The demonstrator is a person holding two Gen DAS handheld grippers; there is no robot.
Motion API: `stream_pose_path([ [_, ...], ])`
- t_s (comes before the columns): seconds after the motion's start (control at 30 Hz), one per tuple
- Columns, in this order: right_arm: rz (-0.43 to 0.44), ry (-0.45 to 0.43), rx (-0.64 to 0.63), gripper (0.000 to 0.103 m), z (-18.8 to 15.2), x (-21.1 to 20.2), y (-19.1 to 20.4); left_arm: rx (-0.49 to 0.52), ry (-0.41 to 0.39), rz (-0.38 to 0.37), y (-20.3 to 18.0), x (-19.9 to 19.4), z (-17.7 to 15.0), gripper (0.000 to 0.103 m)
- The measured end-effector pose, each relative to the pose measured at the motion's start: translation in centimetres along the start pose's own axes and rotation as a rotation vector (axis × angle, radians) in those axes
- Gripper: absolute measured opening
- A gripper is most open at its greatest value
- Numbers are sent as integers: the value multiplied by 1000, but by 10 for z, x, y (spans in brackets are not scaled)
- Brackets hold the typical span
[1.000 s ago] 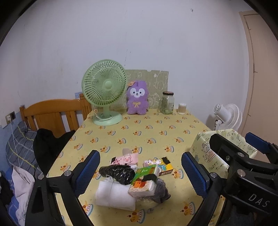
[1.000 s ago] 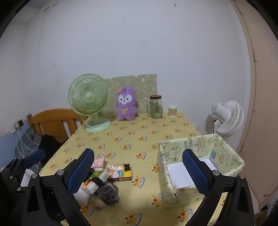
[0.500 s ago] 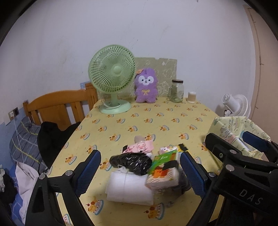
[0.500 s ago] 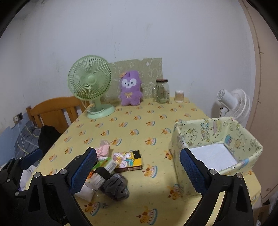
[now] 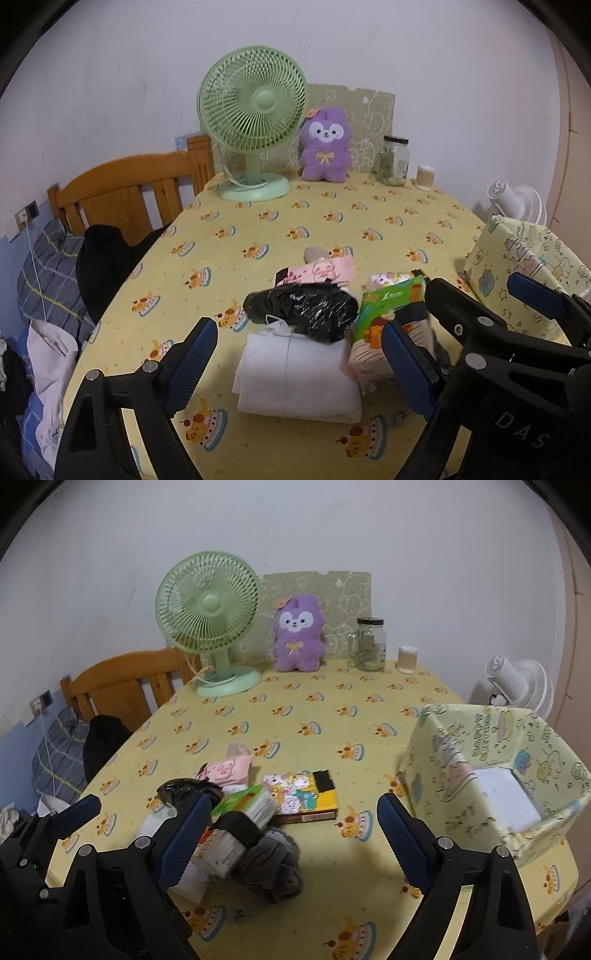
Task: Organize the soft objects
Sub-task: 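Grasp the green-and-white packet with the right gripper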
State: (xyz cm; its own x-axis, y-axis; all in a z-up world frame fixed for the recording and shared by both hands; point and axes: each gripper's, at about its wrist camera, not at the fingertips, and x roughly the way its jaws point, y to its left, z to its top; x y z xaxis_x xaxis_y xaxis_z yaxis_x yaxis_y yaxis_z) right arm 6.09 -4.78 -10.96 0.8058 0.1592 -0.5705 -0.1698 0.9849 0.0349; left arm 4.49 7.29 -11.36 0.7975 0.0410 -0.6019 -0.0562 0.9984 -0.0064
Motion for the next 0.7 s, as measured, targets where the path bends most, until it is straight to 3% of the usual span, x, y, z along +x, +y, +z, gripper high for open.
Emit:
stream_pose_path([
  [0.3,35,66,-17,85,-4,26,9,-13,50,-4,6,17,-6,90],
  [0.5,55,95,-31,73,-6,36,15,-19,74,-6,6,24,-9,90],
  [0.7,87,98,-50,46,-7,38,20,3,87,1,2,26,-9,90],
])
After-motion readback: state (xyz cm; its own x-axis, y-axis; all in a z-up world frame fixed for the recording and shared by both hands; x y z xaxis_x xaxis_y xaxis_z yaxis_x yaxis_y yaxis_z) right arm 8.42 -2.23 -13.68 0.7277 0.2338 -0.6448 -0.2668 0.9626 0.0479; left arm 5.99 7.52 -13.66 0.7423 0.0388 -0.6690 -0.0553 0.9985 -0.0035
